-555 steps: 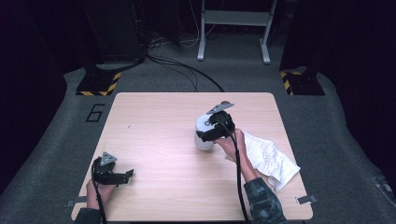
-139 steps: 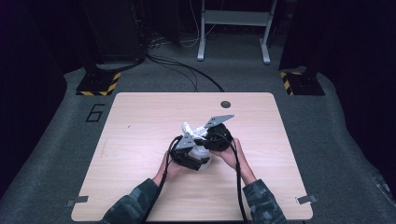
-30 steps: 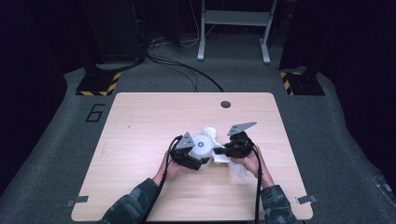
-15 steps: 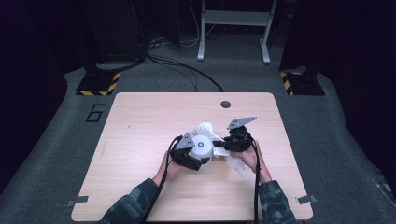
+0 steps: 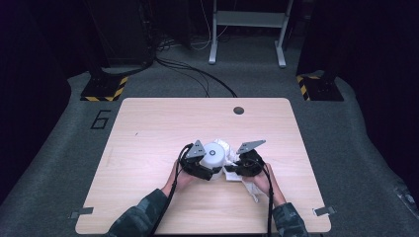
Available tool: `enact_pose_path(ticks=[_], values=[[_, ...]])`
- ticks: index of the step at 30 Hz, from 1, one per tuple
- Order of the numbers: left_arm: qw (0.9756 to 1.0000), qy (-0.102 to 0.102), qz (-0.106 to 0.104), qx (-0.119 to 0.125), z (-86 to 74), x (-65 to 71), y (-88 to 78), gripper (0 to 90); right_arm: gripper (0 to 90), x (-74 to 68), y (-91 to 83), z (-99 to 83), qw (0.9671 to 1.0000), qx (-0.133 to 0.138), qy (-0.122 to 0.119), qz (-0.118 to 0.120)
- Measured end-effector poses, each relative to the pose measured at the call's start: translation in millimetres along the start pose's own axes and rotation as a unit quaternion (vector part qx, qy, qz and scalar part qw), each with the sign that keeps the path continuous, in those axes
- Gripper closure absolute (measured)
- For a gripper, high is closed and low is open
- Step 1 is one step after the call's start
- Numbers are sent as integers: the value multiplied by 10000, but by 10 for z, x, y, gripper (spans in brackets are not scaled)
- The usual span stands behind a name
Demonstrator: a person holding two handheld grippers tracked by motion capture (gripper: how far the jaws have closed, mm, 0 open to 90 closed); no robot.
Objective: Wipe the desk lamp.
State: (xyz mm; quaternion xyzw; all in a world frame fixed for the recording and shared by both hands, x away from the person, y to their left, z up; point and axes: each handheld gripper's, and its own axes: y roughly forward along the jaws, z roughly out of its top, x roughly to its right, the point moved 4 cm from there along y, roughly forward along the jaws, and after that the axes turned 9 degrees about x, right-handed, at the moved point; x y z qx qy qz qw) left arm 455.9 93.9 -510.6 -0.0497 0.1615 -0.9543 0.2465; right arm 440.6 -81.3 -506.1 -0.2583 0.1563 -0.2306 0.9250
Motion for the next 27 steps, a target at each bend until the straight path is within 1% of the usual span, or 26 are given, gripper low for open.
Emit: enact_pose_path(ticks=[1, 2, 3, 5, 6, 7, 8, 9, 10, 12, 14, 15, 16, 17, 22, 23, 24, 26, 27], values=[[10000, 3, 0, -1, 0, -1, 0, 87, 846, -16, 14, -24, 10000, -30, -20, 20], [10000, 2, 1, -1, 0, 0, 0, 87, 846, -56, 41, -61, 10000, -78, 11, 33], [10000, -3, 3, 3, 0, 0, 1, 86, 846, -69, 58, -79, 9999, -114, -72, 65], [10000, 0, 14, 13, 0, 1, 2, 87, 846, -127, 101, -118, 9999, -102, -84, 73], [10000, 6, 40, 24, -1, 1, 4, 87, 846, -160, 119, -137, 9998, -140, -78, 85], [10000, 5, 39, 21, -1, 1, 4, 87, 846, -190, 151, -155, 9998, -122, -96, 125], [10000, 5, 39, 20, 0, 1, 4, 87, 846, -215, 171, -168, 9998, -110, -64, 123], [10000, 5, 42, 20, 0, 1, 4, 87, 846, -232, 196, -186, 9996, -153, -151, 180], [10000, 7, 42, 19, -1, 2, 4, 87, 846, -263, 227, -200, 9996, -142, -134, 190], [10000, 5, 41, 30, 0, 1, 5, 87, 846, -312, 285, -219, 9995, -151, -178, 225], [10000, 4, 39, 26, 0, 1, 5, 87, 846, -356, 331, -217, 9996, -100, -118, 238], [10000, 4, 40, 24, -1, 1, 5, 87, 847, -363, 352, -214, 9996, -101, -138, 236], [10000, 3, 39, 26, 0, 2, 5, 86, 847, -376, 367, -212, 9996, -106, -102, 230], [10000, 3, 38, 29, 0, 1, 5, 87, 847, -375, 384, -210, 9996, -66, -155, 238], [10000, 4, 5, 3, -1, 1, 0, 87, 848, -417, 428, -206, 9994, -41, -80, 335], [10000, 9, 5, -1, -1, 1, -1, 87, 848, -421, 438, -207, 9993, -42, -96, 358], [10000, 11, 5, -2, -1, 1, -1, 87, 848, -417, 448, -205, 9993, -26, -118, 353], [10000, 42, -7, -21, 1, 0, -3, 87, 849, -407, 442, -214, 9991, -30, -27, 423], [10000, 42, -8, -18, 1, 0, -3, 87, 849, -391, 441, -218, 9991, -8, -44, 432]])
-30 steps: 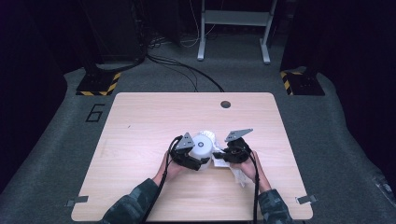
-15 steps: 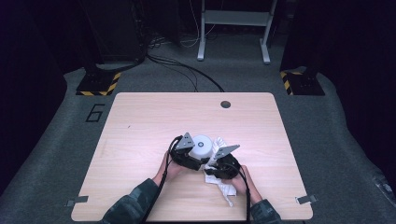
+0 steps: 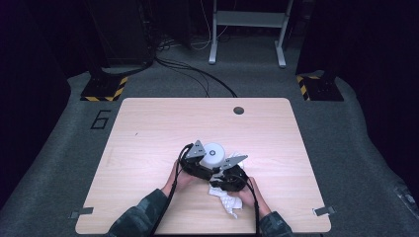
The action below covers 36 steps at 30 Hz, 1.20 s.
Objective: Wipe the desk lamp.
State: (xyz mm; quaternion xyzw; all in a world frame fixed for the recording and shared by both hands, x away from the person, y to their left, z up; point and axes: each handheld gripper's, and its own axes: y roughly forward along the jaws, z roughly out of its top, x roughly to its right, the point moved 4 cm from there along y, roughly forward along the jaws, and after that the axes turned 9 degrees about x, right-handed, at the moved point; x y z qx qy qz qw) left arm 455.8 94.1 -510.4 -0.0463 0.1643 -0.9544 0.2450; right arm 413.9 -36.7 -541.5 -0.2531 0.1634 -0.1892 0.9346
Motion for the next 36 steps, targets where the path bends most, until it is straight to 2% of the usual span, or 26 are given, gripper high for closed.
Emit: enact_pose_path(ticks=[2, 7, 10, 14, 20, 24, 28, 36], values=[[10000, -2, 9, 5, 0, 0, 1, 87, 849, 8, -19, -12, 10000, -14, 74, 47], [10000, -27, 9, 16, -2, 1, 2, 87, 849, 70, -88, -28, 10000, -32, 69, -2], [10000, -33, 19, 32, -3, -1, 6, 87, 849, 102, -138, -28, 9999, -33, 155, -40], [10000, -31, 0, 16, -3, -2, 3, 87, 848, 153, -203, -11, 9999, 23, 144, -75], [10000, -31, 8, 31, -3, -2, 5, 87, 848, 225, -310, 5, 9992, 150, 326, -169], [10000, -30, 8, 29, -4, -2, 5, 87, 847, 306, -377, 29, 9983, 303, 412, -285], [10000, -31, 27, 48, -4, -1, 9, 87, 847, 406, -443, 74, 9962, 509, 628, -329], [10000, -32, -6, 13, -3, -3, 4, 87, 847, 641, -409, 142, 9947, 499, 863, -260]])
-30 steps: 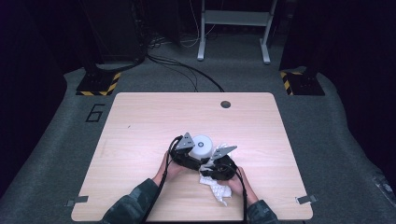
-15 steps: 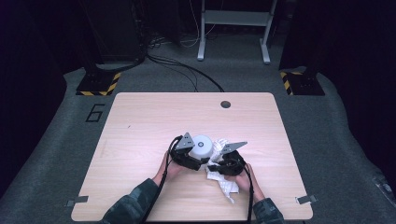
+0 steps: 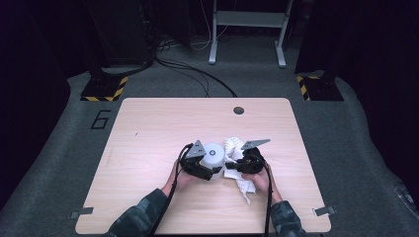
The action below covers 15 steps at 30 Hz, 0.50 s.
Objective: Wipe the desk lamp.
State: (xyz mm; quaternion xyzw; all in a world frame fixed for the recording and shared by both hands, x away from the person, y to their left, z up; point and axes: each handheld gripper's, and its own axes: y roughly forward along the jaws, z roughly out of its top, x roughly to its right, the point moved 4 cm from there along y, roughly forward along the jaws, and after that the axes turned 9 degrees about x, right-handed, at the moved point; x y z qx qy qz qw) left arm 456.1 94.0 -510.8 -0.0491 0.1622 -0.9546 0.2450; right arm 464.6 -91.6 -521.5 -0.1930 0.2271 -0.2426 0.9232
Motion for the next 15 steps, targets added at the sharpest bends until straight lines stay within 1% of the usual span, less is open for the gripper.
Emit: enact_pose_path(ticks=[2, 4, 5, 6, 7, 8, 10, 12, 14, 15], values=[[10000, -1, -1, 2, -1, -1, 0, 87, 848, 50, 31, 29, 9999, -10, 109, 5], [10000, -1, -6, 7, -1, 0, 0, 87, 848, 98, 76, 48, 10000, 20, 67, 11], [10000, 9, 7, 8, -1, -1, 1, 87, 848, 119, 95, 51, 9997, -18, 224, 31], [10000, 6, 1, 23, -2, -1, 3, 87, 848, 148, 119, 63, 9996, 23, 284, 84], [10000, 5, -16, 5, -2, -1, -1, 87, 848, 167, 138, 74, 9995, 35, 292, 94], [10000, -1, -6, 6, -1, -1, 0, 87, 848, 177, 160, 89, 9994, 20, 337, 84], [10000, -1, -15, 14, -2, -1, 0, 87, 849, 185, 203, 117, 9996, 54, 293, 31], [10000, -5, -14, 18, -3, 0, 0, 87, 849, 209, 238, 139, 9992, 70, 380, 46], [10000, -6, -13, 21, -3, 0, 0, 87, 849, 222, 259, 165, 9986, 146, 515, 41], [10000, -5, -12, 21, -3, 0, 0, 87, 849, 231, 271, 181, 9984, 185, 529, 22]])
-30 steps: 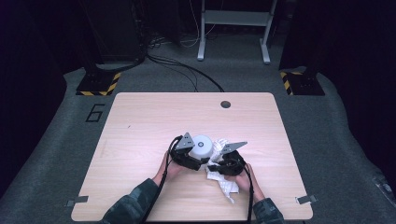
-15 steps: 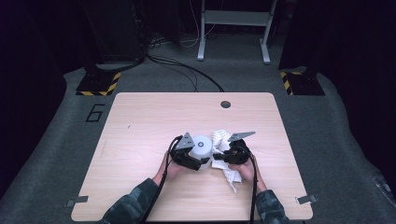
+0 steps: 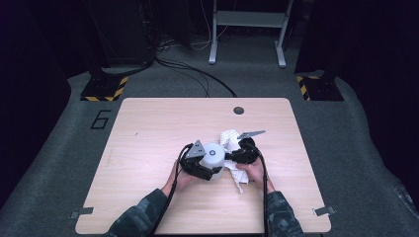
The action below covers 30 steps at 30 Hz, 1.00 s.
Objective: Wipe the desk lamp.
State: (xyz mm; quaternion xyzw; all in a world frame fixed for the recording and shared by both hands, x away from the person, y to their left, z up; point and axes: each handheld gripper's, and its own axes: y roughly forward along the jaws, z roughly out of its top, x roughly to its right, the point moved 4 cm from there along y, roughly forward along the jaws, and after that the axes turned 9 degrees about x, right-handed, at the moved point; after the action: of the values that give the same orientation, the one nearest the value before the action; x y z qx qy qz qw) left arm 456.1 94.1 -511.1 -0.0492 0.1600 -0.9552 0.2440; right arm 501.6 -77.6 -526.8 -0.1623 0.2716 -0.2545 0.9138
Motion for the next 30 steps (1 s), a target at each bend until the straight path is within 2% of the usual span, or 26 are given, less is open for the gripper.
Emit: enact_pose_path(ticks=[3, 7, 12, 18, 20, 22, 27, 30], values=[[10000, 9, 9, 1, 0, 2, 0, 87, 849, -4, 38, 36, 9999, 127, 3, -54], [10000, 8, 10, 4, -1, 1, 0, 87, 848, -5, 68, 52, 9994, 308, 156, -41], [10000, -3, 12, 15, -2, 1, 1, 87, 847, 6, 93, 74, 9982, 512, 275, -135], [10000, -31, 35, 32, -4, 9, 6, 87, 848, 13, 157, 103, 9945, 772, 682, -203], [10000, -25, -1, 6, -3, 10, 1, 87, 848, 24, 164, 125, 9934, 885, 708, -173], [10000, -29, -2, 0, -3, 11, 1, 87, 848, 4, 162, 140, 9926, 917, 775, -164], [10000, -30, 4, 14, -3, 10, 2, 87, 848, -11, 133, 113, 9931, 872, 786, -4], [10000, -18, -5, 2, -3, 10, 1, 87, 848, -19, 93, 77, 9942, 784, 739, 15]])
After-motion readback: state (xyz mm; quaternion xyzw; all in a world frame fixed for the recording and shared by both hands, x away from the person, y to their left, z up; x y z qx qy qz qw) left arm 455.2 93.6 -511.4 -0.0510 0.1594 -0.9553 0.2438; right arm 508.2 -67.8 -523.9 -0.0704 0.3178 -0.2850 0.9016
